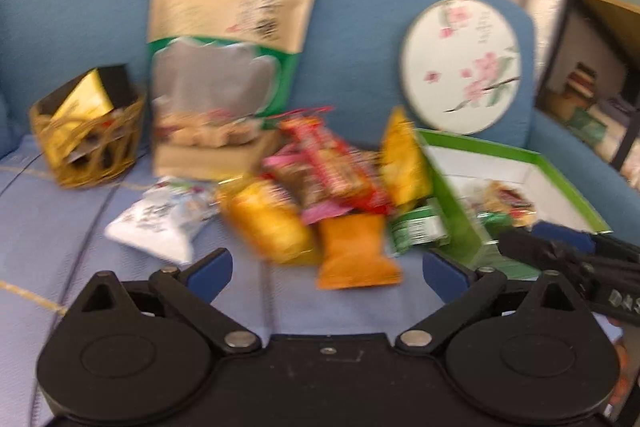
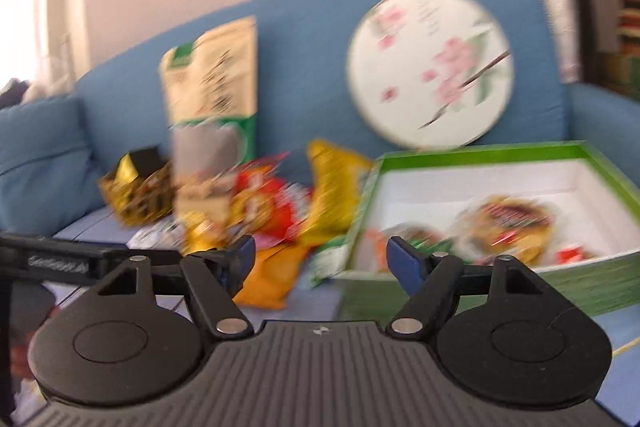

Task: Organize snacks
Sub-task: 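Grasp the yellow cake packet with the left tool while the right tool grasps the orange pastry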

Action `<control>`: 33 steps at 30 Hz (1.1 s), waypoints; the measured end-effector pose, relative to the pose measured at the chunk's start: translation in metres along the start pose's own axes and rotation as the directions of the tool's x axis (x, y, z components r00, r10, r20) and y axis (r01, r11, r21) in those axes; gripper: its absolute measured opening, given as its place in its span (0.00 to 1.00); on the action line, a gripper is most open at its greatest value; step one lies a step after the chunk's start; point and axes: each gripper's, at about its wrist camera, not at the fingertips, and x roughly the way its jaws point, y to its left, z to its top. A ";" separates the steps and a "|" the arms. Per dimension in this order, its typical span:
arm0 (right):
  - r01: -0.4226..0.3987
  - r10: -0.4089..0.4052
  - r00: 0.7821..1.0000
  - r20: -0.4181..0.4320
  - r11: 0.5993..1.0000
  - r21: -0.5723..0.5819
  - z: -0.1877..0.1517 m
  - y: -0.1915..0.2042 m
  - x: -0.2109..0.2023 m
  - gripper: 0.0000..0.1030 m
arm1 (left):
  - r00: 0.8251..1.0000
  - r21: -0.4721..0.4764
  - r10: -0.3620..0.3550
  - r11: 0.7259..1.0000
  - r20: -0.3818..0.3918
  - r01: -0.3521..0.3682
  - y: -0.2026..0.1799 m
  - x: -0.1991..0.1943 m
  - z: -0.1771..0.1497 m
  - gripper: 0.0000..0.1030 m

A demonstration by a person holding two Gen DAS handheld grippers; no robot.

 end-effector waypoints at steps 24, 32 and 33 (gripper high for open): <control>-0.111 0.097 0.985 -0.145 0.990 -0.090 -0.030 0.034 0.035 1.00 | 0.955 -0.167 -0.192 0.974 -0.226 0.157 0.047 0.028 -0.008 0.19; -0.017 -0.006 0.986 -0.166 0.991 -0.136 -0.022 0.048 0.063 1.00 | 0.993 -0.116 -0.073 0.991 -0.090 0.062 0.061 -0.018 -0.013 0.70; -0.006 -0.018 0.986 -0.165 0.990 -0.141 -0.018 0.051 0.069 1.00 | 0.994 -0.120 -0.068 0.991 -0.082 0.058 0.063 -0.021 -0.013 0.70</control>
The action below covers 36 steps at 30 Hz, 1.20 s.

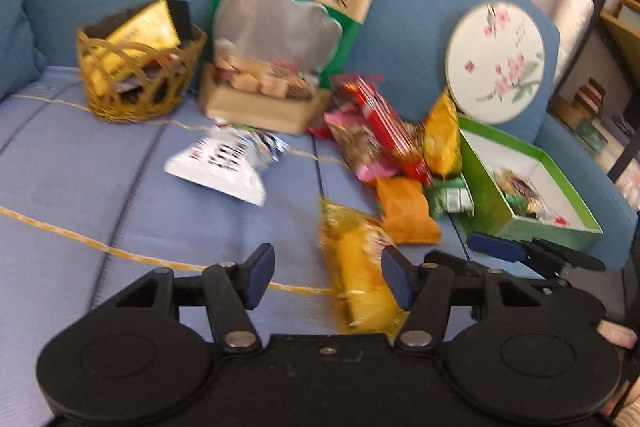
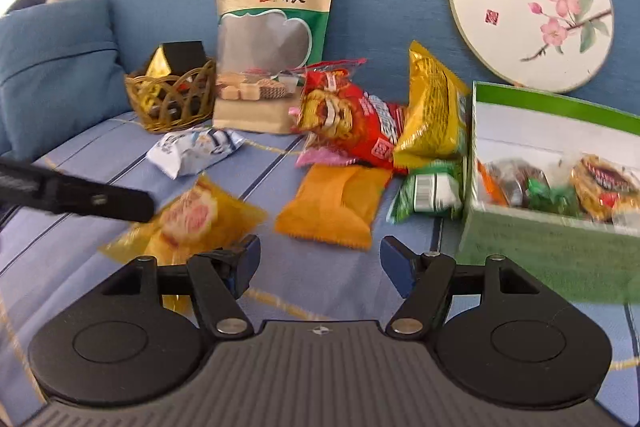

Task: Organize snacks
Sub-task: 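Grasp the yellow cake packet with the left tool while the right tool grasps the orange pastry, then carry both snacks over the green box and open both tools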

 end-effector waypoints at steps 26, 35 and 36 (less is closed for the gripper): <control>-0.015 0.015 0.997 -0.070 1.000 0.005 -0.029 -0.005 -0.031 1.00 | 0.993 0.114 0.011 0.994 -0.117 0.003 -0.036 0.044 -0.001 0.78; 0.073 -0.066 0.994 -0.093 0.995 0.074 -0.029 -0.007 -0.008 0.97 | 0.989 0.113 0.048 0.993 -0.142 -0.032 -0.034 0.055 -0.007 0.68; 0.079 -0.073 0.993 -0.090 0.995 0.064 -0.029 -0.007 -0.007 0.91 | 0.989 0.137 0.055 0.990 -0.138 -0.036 -0.036 0.055 -0.007 0.61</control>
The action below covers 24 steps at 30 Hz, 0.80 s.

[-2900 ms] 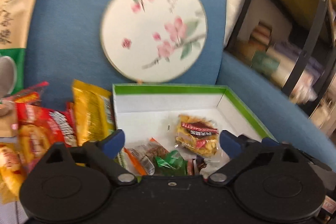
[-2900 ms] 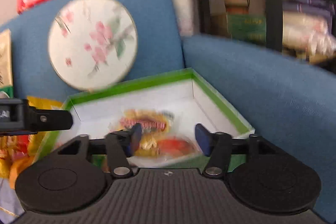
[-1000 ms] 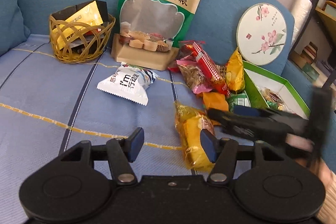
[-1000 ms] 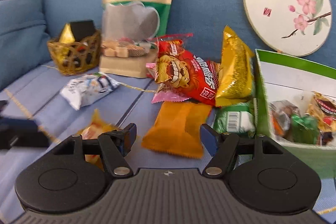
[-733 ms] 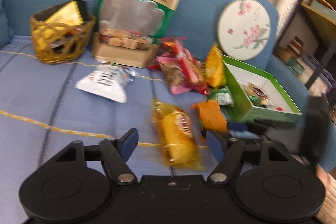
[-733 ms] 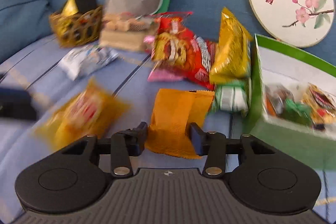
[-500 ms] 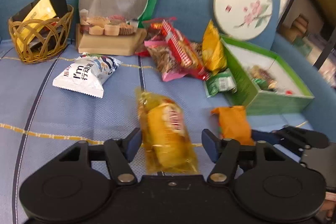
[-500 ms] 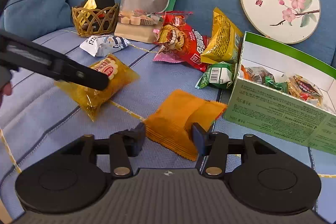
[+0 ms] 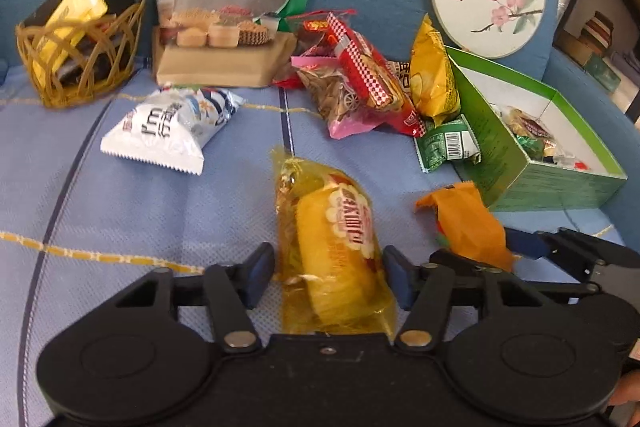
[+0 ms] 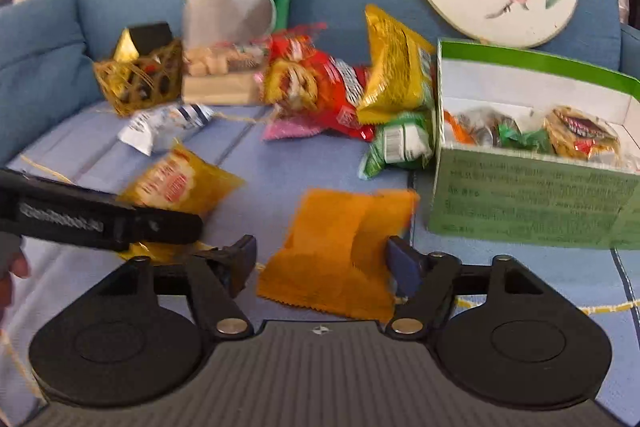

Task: Organize snacks
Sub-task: 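Carry both snacks over the green box and open both tools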

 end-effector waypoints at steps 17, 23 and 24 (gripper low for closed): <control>0.081 -0.079 0.949 0.304 0.997 0.004 0.030 -0.042 -0.069 0.64 | 0.985 0.088 -0.144 0.987 0.098 0.135 -0.059 -0.041 0.054 0.47; 0.160 -0.200 0.916 0.349 0.977 0.139 0.043 -0.094 -0.074 0.64 | 0.976 0.133 -0.188 0.976 0.107 0.174 -0.107 -0.022 0.079 0.47; 0.174 -0.223 0.910 0.351 0.971 0.165 0.043 -0.102 -0.076 0.64 | 0.974 0.128 -0.201 0.974 0.100 0.188 -0.112 -0.017 0.083 0.47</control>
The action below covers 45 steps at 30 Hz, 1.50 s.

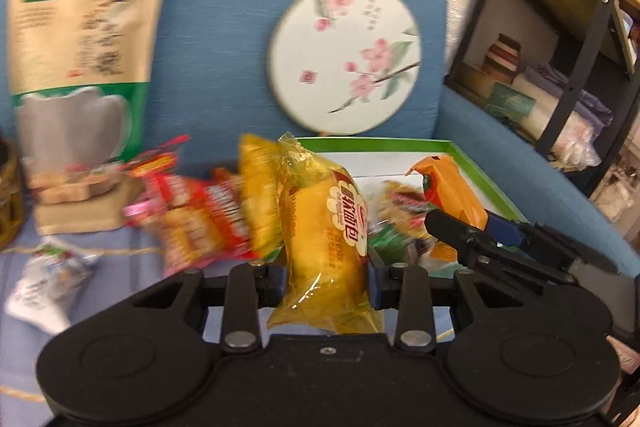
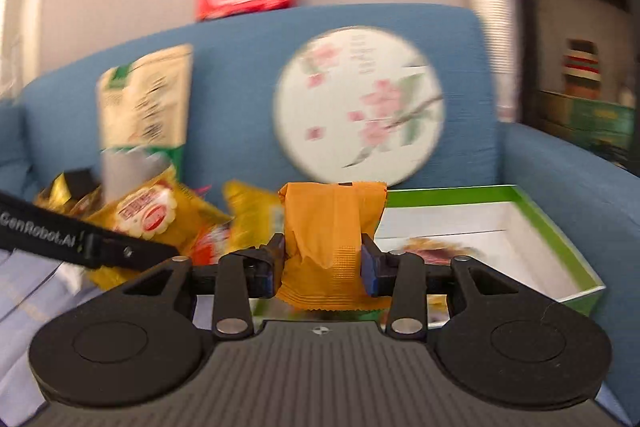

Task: Organize snacks
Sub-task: 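Carry both snacks over the green box and open both tools, then grasp the red lion-face snack pack with the left tool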

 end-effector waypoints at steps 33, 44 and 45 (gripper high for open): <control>-0.216 0.212 0.975 -0.069 0.975 -0.059 -0.028 0.049 -0.007 1.00 | 0.975 -0.093 0.204 0.976 0.089 -0.195 0.049 -0.015 -0.048 1.00; -0.301 0.279 0.948 -0.152 0.943 -0.142 -0.047 0.076 -0.003 1.00 | 0.973 -0.264 0.224 0.943 0.054 -0.203 0.091 0.020 -0.005 1.00; -0.303 0.281 0.947 -0.153 0.942 -0.147 -0.048 0.077 -0.003 1.00 | 0.973 -0.260 0.227 0.943 0.043 -0.208 0.092 0.028 -0.002 1.00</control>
